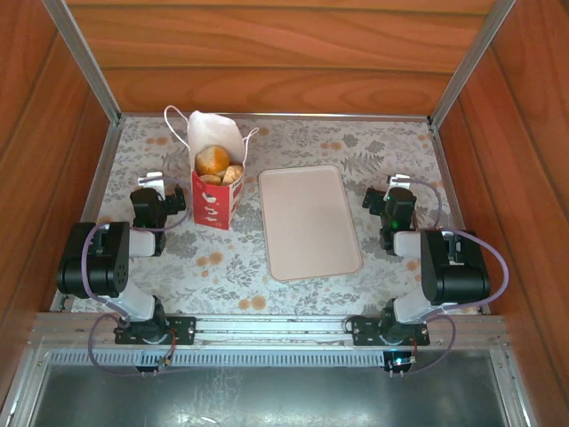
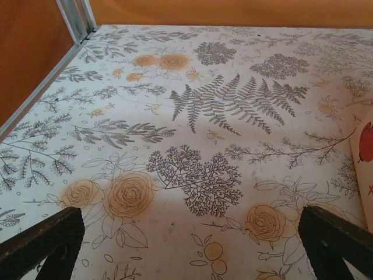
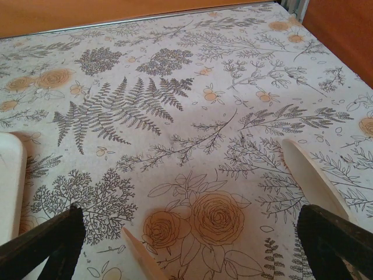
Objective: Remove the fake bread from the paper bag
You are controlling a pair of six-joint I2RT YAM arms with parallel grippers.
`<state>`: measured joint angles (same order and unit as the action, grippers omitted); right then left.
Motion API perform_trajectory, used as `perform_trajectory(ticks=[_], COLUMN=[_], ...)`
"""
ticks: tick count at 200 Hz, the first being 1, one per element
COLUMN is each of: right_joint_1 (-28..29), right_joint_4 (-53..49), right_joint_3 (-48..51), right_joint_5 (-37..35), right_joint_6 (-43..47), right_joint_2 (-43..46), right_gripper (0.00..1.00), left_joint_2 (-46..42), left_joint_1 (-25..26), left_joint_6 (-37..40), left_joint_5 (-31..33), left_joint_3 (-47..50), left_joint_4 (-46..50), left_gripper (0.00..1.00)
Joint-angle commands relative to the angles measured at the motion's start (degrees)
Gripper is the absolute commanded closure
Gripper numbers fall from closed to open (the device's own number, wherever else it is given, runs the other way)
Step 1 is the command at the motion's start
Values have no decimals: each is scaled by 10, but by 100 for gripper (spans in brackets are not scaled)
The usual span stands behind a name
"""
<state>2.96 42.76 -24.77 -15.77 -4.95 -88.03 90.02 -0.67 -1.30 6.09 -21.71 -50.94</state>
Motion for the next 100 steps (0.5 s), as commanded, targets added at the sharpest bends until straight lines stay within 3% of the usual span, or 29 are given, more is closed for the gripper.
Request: perform_trajectory(ticks=[1,100], right_joint_1=[-1,-1], right_joint_4=[3,3], right_joint_3=[-7,-6], right_joint_5=[1,1], right_joint_6=[6,6], right_joint_2=[8,8], right_gripper=[0,0], left_joint_2=[0,0], left_joint_1=[1,0], left_joint_6=[3,2], left_joint_5=[-6,-9], left_joint_3=[-8,-8], left_joint_4=[4,4], left_gripper=[0,0])
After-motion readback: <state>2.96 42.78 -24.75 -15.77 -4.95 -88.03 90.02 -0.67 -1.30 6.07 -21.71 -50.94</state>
